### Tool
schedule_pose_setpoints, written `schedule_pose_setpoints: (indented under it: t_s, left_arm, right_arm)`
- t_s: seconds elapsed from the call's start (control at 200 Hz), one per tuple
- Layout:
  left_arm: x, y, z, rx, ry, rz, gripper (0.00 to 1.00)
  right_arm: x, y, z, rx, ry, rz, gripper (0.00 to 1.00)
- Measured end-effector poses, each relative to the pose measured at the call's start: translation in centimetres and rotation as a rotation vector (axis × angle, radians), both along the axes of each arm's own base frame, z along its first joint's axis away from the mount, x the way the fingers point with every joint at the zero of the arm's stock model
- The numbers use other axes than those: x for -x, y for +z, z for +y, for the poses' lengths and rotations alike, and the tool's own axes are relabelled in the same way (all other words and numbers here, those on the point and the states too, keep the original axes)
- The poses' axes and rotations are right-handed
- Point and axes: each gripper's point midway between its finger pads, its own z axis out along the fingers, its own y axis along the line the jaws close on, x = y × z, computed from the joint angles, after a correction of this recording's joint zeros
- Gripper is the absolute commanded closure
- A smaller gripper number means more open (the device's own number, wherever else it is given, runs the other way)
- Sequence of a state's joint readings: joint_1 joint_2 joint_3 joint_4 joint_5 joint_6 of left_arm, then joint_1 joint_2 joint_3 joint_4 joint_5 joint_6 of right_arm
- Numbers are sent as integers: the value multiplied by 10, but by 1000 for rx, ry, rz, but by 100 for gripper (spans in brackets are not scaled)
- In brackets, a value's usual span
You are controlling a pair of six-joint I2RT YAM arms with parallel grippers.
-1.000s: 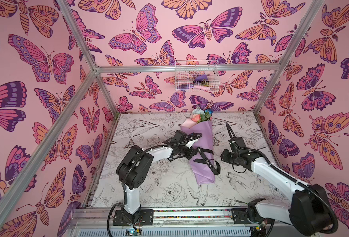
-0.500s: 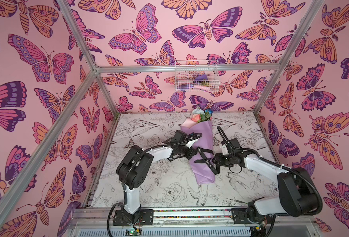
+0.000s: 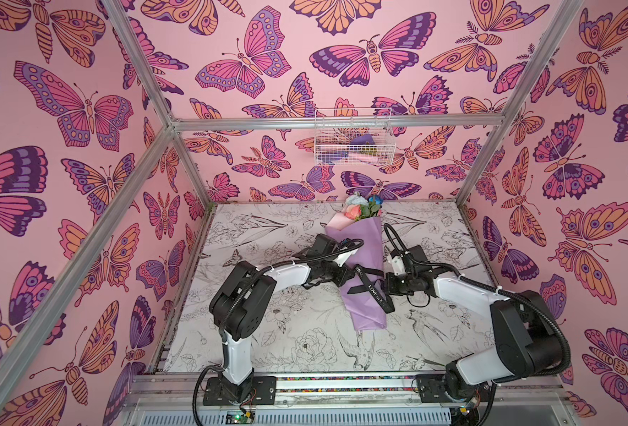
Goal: Tie the bouquet of fake flowers
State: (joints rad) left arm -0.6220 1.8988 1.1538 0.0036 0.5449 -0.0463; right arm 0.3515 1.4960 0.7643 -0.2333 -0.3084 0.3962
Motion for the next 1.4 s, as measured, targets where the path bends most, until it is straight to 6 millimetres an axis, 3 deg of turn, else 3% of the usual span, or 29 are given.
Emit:
schedule_pose_setpoints:
  t_s: [0.19,0.37,0.741,1.101,1.257,1.402]
  left_arm:
    - [1,1,-1,5,-5,4,100]
    - [2,1,-1,8,-8,6,100]
    - [7,1,-6,11,-20,13,100]
    - [12,2,-11,13,-29,18,100]
    - [15,4,-13,16,-35,18,100]
    - [16,5,-15,18,-37,17,100]
  right_arm:
    - [2,16,11,-46,11,-17,100]
    - [9,23,36,-122,31,13,100]
    - [0,-11,63,-201,-17,175,100]
    - [-43,-17,78,-292,-148,127,100]
    - [-64,-9,77,-335,-235,48,100]
    - [-66,-10,68,-366,-310,3,96]
